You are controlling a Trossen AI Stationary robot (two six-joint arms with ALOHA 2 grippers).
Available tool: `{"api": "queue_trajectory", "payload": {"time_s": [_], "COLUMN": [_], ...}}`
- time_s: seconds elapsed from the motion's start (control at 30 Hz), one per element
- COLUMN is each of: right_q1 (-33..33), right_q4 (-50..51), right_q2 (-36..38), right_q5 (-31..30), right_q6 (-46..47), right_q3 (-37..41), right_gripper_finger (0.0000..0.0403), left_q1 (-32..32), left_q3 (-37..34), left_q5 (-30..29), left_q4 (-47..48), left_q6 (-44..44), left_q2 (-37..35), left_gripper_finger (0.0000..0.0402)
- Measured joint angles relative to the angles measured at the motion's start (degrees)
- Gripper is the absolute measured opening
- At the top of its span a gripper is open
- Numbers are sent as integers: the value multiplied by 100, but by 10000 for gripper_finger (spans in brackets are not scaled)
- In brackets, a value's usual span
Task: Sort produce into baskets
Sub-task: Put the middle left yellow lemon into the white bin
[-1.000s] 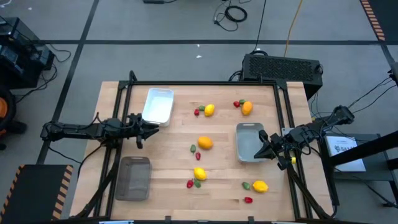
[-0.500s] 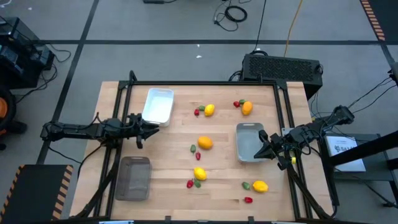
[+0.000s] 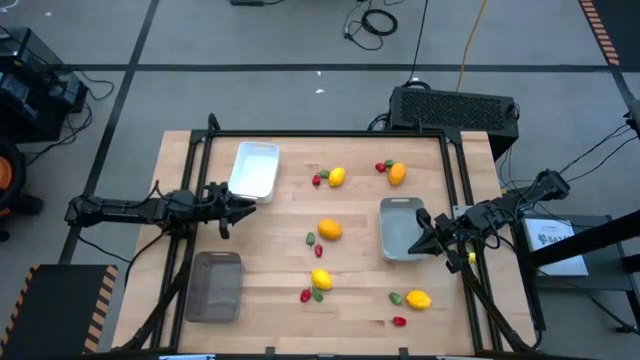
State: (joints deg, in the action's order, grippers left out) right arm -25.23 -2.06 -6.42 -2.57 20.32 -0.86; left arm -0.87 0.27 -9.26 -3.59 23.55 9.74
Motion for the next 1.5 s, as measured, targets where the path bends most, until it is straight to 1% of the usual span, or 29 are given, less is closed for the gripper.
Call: {"api": "queue_trajectory", "payload": {"time_s": [0.07, 0.17, 0.3, 0.37, 0.47, 0.53, 0.6, 0.63, 0.77, 0.8, 0.93, 1.0, 1.1, 1.2, 1.3, 1.4, 1.5], "right_q1": [2, 4, 4, 5, 6, 6, 8, 8, 8, 8, 8, 8, 8, -24, -99, -227, -377], "right_q4": [-12, -48, -357, -560, -855, -1069, -1345, -1524, -2431, -2601, -3137, -3282, -3427, -3457, -3234, -2553, -1474], "right_q2": [-1, -2, -2, -2, -2, -5, -46, -99, -508, -660, -1498, -2034, -2912, -3844, -4787, -5662, -6427], "right_q5": [-110, -288, -557, -804, -1382, -1780, -1995, -2004, -1993, -1989, -1990, -1996, -1995, -1933, -1627, -1356, -1350], "right_q6": [-62, -394, -733, -806, -814, -755, -743, -739, -732, -729, -412, -186, 141, 264, 136, -63, -133], "right_q3": [0, 0, 0, 0, 0, 0, 0, 0, -2, -2, -2, -65, -430, -1131, -1993, -2987, -3964], "right_gripper_finger": [0, 0, 0, 0, 0, 0, 0, 0, 0, 0, 0, 0, 0, 0, 0, 0, 0], "left_q1": [0, -1, -2, -2, -2, 0, -2, -2, -1, 0, 0, 0, 0, -2, -2, -4, -84], "left_q3": [0, -2, -2, -1, -2, -2, 0, 0, 0, 0, 0, 0, 14, 255, 565, 945, 1481], "left_q5": [0, 1, 0, -14, -286, -310, -313, -336, -988, -1083, -1119, -905, -286, 174, 409, 903, 1412], "left_q4": [0, 2, -6, -57, -240, -417, -596, -677, -1179, -1273, -1566, -1816, -2427, -2452, -2443, -2383, -2396], "left_q6": [0, 1, -4, -43, 23, 302, 579, 581, 549, 581, 598, 408, -13, -165, -147, -142, -190], "left_q2": [-2, -1, 0, -1, 0, 0, 0, 0, 0, 0, 0, 0, 73, 314, 810, 1597, 2501], "left_gripper_finger": [118, 118, 118, 118, 118, 118, 118, 118, 118, 118, 118, 118, 118, 118, 118, 118, 118]}}
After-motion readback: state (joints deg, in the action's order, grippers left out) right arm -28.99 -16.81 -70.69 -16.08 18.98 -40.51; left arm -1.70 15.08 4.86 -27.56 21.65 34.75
